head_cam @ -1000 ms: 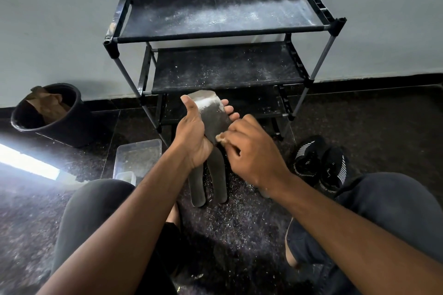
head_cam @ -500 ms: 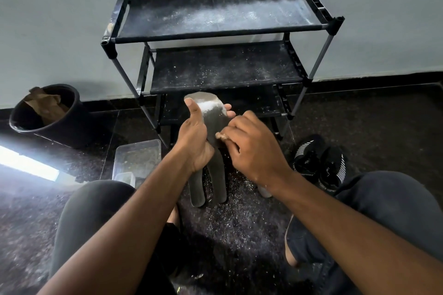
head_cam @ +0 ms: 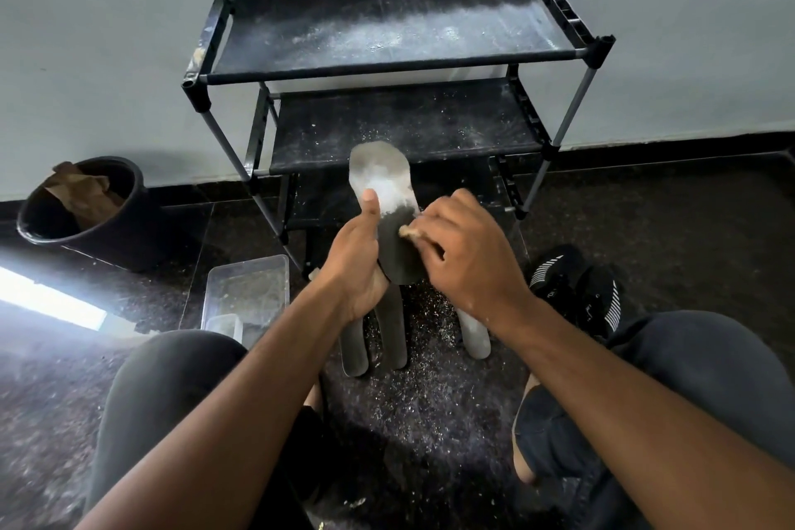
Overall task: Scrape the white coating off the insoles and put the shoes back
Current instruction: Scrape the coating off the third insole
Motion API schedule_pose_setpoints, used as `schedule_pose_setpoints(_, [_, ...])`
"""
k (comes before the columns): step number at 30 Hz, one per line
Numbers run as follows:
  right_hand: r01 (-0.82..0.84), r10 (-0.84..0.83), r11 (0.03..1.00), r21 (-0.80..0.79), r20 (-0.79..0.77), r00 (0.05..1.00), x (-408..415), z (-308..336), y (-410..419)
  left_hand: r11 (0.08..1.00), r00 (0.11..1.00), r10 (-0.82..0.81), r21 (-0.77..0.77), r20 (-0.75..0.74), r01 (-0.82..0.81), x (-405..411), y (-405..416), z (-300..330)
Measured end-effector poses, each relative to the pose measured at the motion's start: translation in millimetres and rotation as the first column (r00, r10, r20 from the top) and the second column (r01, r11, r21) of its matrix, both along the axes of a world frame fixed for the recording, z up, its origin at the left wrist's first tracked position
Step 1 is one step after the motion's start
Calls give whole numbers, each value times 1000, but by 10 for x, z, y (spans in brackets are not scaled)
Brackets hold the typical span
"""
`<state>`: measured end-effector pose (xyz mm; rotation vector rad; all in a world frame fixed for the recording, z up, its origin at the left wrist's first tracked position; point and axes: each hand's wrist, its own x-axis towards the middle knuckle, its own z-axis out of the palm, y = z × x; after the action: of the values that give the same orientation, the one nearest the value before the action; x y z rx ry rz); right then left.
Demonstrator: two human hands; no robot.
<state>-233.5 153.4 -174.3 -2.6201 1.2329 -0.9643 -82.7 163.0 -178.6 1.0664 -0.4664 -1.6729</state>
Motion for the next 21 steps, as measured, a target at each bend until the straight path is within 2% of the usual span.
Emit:
schedule_pose_setpoints(2, [85, -85, 996, -32, 21, 996, -58, 33, -84, 999, 999, -35, -31, 25, 36, -39, 21, -7])
schedule_pose_setpoints(5, [120, -118, 993, -22, 67, 991, -84, 19, -108, 996, 998, -56, -73, 41, 59, -45, 21, -5])
schedule_pose_setpoints(10, [-57, 54, 996, 75, 42, 998, 6, -45, 43, 999, 999, 6, -48, 32, -4, 10, -43, -14])
schedule_pose_setpoints(16, [83, -85, 996, 32, 100, 991, -54, -14, -89, 997, 997, -41, -57, 64, 45, -31, 3, -5])
schedule_pose_setpoints(21, [-149, 136, 981, 126, 110, 985, 78, -64, 146, 999, 1000, -21, -31, 8, 21, 54, -76, -17])
